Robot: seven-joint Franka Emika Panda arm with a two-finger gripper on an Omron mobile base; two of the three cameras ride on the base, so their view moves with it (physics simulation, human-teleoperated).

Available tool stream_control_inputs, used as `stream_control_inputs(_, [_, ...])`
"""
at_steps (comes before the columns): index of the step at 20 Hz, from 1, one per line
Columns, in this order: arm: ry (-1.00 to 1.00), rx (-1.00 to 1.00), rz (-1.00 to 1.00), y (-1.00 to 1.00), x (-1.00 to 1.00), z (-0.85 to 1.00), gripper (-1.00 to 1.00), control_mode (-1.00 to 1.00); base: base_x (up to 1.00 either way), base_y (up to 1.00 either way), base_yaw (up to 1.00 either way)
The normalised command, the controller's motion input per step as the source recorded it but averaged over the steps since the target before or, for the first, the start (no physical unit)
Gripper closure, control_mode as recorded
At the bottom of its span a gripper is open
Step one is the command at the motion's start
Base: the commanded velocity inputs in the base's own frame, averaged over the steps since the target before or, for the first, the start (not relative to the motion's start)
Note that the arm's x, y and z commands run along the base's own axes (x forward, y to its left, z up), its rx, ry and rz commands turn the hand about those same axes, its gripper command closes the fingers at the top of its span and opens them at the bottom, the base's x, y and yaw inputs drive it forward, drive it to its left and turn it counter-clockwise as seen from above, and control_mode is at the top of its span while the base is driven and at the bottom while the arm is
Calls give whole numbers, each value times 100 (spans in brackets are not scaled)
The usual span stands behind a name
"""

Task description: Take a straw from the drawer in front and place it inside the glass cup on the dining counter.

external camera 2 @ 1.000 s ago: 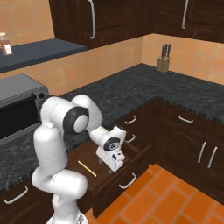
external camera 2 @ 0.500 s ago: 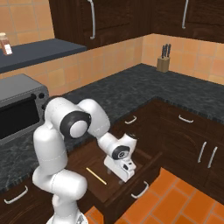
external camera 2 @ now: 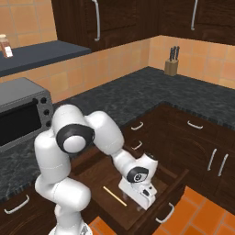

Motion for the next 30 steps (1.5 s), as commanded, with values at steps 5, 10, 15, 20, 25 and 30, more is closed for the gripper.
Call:
stream_control_inputs(5, [0,1,2,-59,-63,0,-100,-100,0,0,0])
stream_control_inputs(10, [-1,0,2,-42,-38,3,-100,-100,0,0,0])
stream_control_inputs(15, [0,0,13,15,0,17,-100,-100,0,0,0])
stream_control_inputs(20, [0,0,26,44,8,0,-100,-100,0,0,0])
stream_control_inputs(25, [-12,0,27,21,20,0,-100,-100,0,0,0])
stream_control_inputs(30, [-19,0,23,5,28,-6,-100,-100,0,0,0])
